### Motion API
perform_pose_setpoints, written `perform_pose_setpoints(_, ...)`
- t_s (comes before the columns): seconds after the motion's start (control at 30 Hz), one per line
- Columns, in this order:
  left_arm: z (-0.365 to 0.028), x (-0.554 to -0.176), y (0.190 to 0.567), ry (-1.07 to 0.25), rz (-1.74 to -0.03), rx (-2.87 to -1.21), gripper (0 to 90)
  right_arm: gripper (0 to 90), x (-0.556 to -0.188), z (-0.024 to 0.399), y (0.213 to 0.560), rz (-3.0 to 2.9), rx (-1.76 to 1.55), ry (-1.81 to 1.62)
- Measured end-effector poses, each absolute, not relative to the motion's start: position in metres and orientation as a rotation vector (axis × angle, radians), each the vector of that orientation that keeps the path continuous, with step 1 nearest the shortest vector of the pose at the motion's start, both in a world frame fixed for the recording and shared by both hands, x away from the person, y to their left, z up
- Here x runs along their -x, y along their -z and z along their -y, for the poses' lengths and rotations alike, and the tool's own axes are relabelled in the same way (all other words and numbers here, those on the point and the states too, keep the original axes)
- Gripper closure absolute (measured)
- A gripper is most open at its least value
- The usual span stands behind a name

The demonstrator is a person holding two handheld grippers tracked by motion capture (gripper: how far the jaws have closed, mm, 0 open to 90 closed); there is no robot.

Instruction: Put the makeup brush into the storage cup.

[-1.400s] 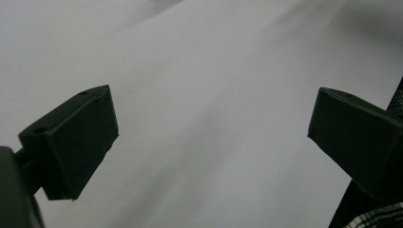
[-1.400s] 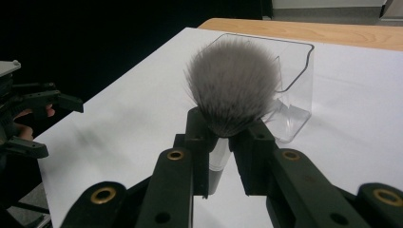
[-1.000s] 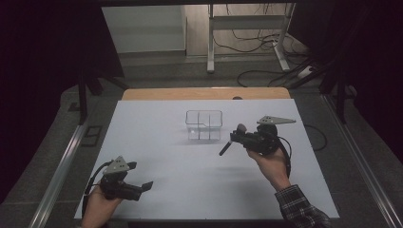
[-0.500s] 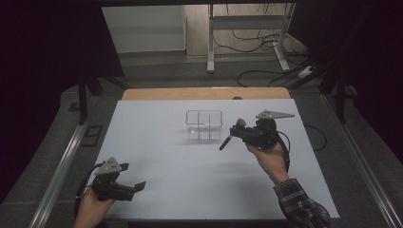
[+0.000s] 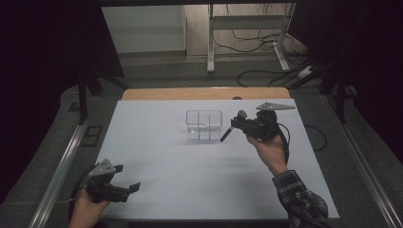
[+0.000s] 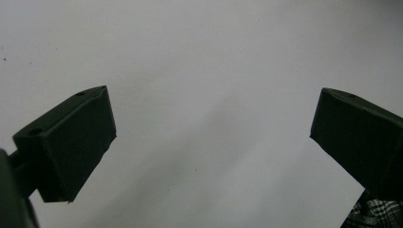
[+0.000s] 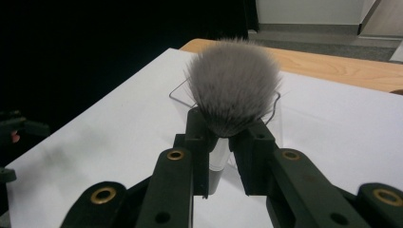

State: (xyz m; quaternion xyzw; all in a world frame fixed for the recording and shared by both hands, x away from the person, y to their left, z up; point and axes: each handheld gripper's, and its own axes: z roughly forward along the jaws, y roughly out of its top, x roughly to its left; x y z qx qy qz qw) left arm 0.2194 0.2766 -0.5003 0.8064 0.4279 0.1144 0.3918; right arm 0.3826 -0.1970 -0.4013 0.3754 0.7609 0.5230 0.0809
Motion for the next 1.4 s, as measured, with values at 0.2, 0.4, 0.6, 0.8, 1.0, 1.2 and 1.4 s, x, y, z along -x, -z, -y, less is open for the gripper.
perform_pose_setpoints(0.2, -0.28, -0.218, 0.5, -0.301, -1.095, -2.041, 1.5, 76.6, -0.391, 0.2, 0.395, -2.248, -1.136, -1.574)
perform_pose_setpoints(0.4, -0.283, -0.216, 0.5, -0.308, -1.1, -2.041, 1.5, 76.7, -0.397, 0.199, 0.391, -2.239, -1.136, -1.573)
perform_pose_setpoints(0.6, -0.285, -0.214, 0.501, -0.308, -1.106, -2.037, 1.6, 76.7, -0.403, 0.198, 0.39, -2.235, -1.138, -1.565)
perform_pose_setpoints(0.8, -0.285, -0.213, 0.501, -0.31, -1.102, -2.044, 1.6, 76.7, -0.41, 0.198, 0.388, -2.221, -1.162, -1.581)
perform_pose_setpoints(1.0, -0.285, -0.212, 0.501, -0.313, -1.098, -2.047, 1.4, 76.7, -0.417, 0.194, 0.384, -2.21, -1.155, -1.573)
perform_pose_setpoints(1.2, -0.285, -0.212, 0.501, -0.313, -1.096, -2.045, 1.4, 76.7, -0.422, 0.191, 0.382, -2.2, -1.151, -1.565)
perform_pose_setpoints(1.4, -0.284, -0.212, 0.501, -0.313, -1.092, -2.053, 1.4, 76.7, -0.428, 0.188, 0.382, -2.193, -1.153, -1.553)
